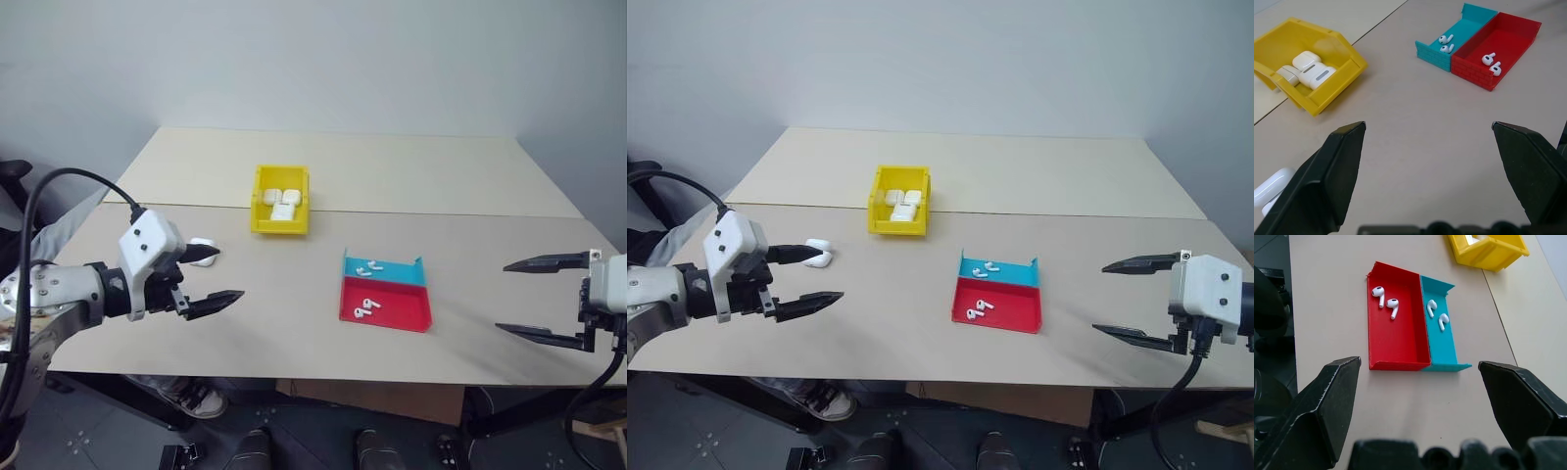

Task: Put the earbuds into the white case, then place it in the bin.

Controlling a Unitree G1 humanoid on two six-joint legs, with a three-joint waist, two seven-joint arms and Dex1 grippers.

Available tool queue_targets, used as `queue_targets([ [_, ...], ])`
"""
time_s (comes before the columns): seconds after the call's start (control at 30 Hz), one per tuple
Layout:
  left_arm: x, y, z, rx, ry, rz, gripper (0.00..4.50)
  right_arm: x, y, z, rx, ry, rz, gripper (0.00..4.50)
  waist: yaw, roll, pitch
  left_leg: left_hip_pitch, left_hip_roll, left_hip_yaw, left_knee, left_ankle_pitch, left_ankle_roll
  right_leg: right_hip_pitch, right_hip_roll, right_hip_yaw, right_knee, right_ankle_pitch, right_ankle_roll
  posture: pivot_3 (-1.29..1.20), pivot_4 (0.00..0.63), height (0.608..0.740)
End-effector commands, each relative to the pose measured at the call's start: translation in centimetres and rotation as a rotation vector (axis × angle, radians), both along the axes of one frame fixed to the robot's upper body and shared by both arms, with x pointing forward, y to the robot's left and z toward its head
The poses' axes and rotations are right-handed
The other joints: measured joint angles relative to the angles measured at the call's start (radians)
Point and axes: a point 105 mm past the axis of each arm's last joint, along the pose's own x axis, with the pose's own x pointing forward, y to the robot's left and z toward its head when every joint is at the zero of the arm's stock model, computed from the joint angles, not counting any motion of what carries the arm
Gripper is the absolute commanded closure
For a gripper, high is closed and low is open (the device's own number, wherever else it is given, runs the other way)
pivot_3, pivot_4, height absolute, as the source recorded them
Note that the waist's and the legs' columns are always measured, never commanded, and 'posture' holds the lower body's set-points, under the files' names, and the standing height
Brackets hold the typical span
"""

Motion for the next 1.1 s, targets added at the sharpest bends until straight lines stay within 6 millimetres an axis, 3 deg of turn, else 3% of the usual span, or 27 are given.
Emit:
queue_targets([
  [0.03, -0.3, -0.3, 1.1, -0.011, -0.021, -0.016, 0.0, 0.0, 0.2, 1.0, -0.013, -0.055, 0.017, 0.02, 0.0, 0.0, 0.0, 0.0, 0.0, 0.0, 0.0, 0.0, 0.0, 0.0, 0.0, 0.0, 0.0, 0.0, 0.0, 0.0, 0.15, 0.74],
  [0.33, 1.1, 0.2, 1.2, -0.019, -0.039, 0.127, 0.0, 0.7, 0.3, 1.0, -0.018, -0.071, 0.015, 0.02, 0.0, 0.0, 0.0, 0.003, 0.0, 0.0, 0.0, 0.0, 0.0, 0.003, 0.0, 0.0, 0.0, 0.0, 0.0, 0.0, 0.15, 0.74],
  [0.67, 3.3, 1.4, 2.3, 0.009, -0.131, 0.419, 0.0, 1.3, 0.6, 1.1, 0.0, -0.102, 0.008, 0.02, 0.004, -0.001, 0.0, 0.004, 0.0, -0.001, 0.0, 0.0, 0.0, 0.01, 0.001, 0.0, 0.0, 0.0, 0.0, 0.0, 0.15, 0.74],
  [0.9, 5.2, 2.9, 2.4, 0.148, 0.151, 0.625, 0.0, 1.5, 1.2, 1.1, 0.022, -0.112, 0.016, 0.02, 0.006, -0.002, 0.001, 0.005, -0.002, -0.003, 0.002, 0.0, 0.0, 0.011, 0.001, 0.0, 0.0, 0.0, 0.001, 0.0, 0.15, 0.74],
  [1.1, 8.8, 5.2, 3.5, 0.138, 0.324, 0.788, 0.0, 1.4, 1.3, 0.0, 0.028, -0.091, -0.003, 0.02, 0.003, -0.002, 0.001, 0.006, -0.002, -0.004, 0.001, 0.0, 0.0, 0.011, 0.002, 0.0, 0.0, 0.0, 0.001, 0.0, 0.15, 0.74],
])
